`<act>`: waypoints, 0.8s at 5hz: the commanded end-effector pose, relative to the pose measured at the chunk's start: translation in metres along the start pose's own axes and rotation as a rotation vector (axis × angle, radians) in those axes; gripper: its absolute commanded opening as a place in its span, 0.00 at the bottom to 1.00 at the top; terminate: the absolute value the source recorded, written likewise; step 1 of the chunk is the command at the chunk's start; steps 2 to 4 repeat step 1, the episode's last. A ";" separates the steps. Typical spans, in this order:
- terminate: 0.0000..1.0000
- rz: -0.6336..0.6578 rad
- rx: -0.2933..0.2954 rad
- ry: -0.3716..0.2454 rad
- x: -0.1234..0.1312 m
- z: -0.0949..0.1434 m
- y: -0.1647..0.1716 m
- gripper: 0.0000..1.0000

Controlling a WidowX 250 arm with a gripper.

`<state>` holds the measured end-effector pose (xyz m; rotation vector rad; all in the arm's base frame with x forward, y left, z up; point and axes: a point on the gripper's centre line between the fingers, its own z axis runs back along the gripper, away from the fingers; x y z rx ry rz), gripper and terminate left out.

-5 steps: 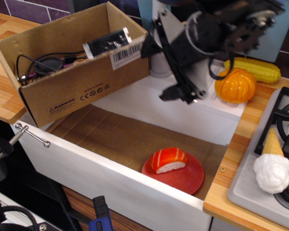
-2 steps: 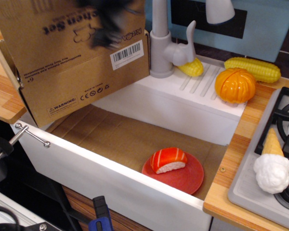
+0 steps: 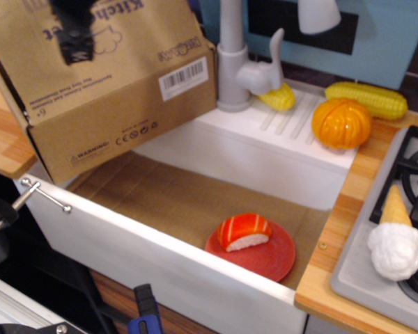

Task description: Close brown1fbox flap

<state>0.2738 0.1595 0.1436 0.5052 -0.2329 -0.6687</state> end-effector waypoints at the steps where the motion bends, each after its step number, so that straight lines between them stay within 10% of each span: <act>1: 1.00 -0.016 0.017 -0.065 -0.013 -0.021 0.024 1.00; 4: 1.00 -0.016 0.017 -0.065 -0.013 -0.021 0.024 1.00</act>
